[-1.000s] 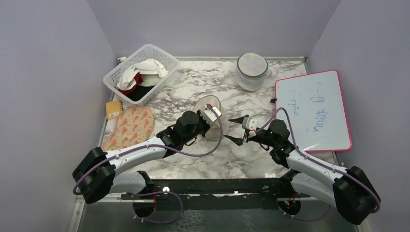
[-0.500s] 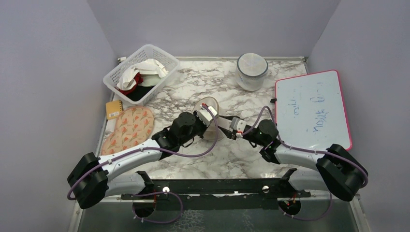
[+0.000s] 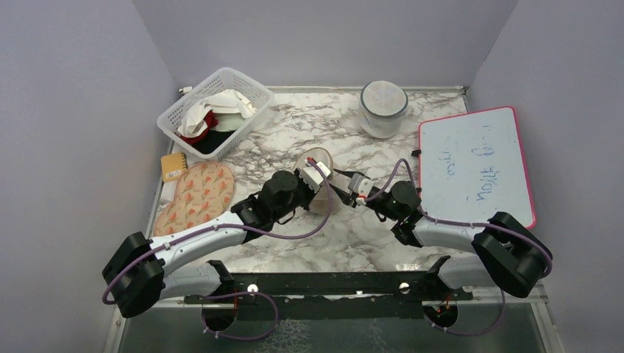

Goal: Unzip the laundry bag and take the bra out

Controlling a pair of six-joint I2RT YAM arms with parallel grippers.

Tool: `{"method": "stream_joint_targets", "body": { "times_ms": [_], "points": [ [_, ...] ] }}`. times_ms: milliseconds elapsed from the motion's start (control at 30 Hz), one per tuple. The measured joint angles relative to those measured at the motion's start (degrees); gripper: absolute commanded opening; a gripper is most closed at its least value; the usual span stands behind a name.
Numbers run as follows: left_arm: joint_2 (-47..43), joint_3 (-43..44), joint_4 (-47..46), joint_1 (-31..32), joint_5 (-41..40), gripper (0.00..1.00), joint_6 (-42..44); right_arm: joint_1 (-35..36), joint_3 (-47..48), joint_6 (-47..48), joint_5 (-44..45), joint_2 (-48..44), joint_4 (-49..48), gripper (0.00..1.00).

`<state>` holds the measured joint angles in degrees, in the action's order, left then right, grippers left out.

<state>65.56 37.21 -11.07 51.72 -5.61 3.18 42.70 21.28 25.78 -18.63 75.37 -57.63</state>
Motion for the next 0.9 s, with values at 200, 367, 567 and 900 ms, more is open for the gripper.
{"method": "stream_joint_targets", "body": {
  "times_ms": [200, 367, 567, 900],
  "points": [
    [0.00, 0.00, 0.02, 0.00, 0.02, 0.00, -0.04, 0.00, 0.09, -0.52, 0.00, 1.57, -0.81, 0.44],
    [0.00, 0.00, 0.02, 0.00, 0.09, 0.00, -0.07, 0.00, 0.13, -1.64, 1.73, 3.06, -2.01, 0.42],
    [0.00, 0.00, -0.02, -0.02, 0.15, 0.00, -0.07, 0.02, 0.15, -3.39, 4.22, 3.82, -4.09, 0.38],
    [0.00, 0.00, -0.07, -0.02, 0.15, 0.00, -0.04, 0.11, 0.07, -4.24, 5.05, 3.82, -4.39, 0.35]
  ]
}}
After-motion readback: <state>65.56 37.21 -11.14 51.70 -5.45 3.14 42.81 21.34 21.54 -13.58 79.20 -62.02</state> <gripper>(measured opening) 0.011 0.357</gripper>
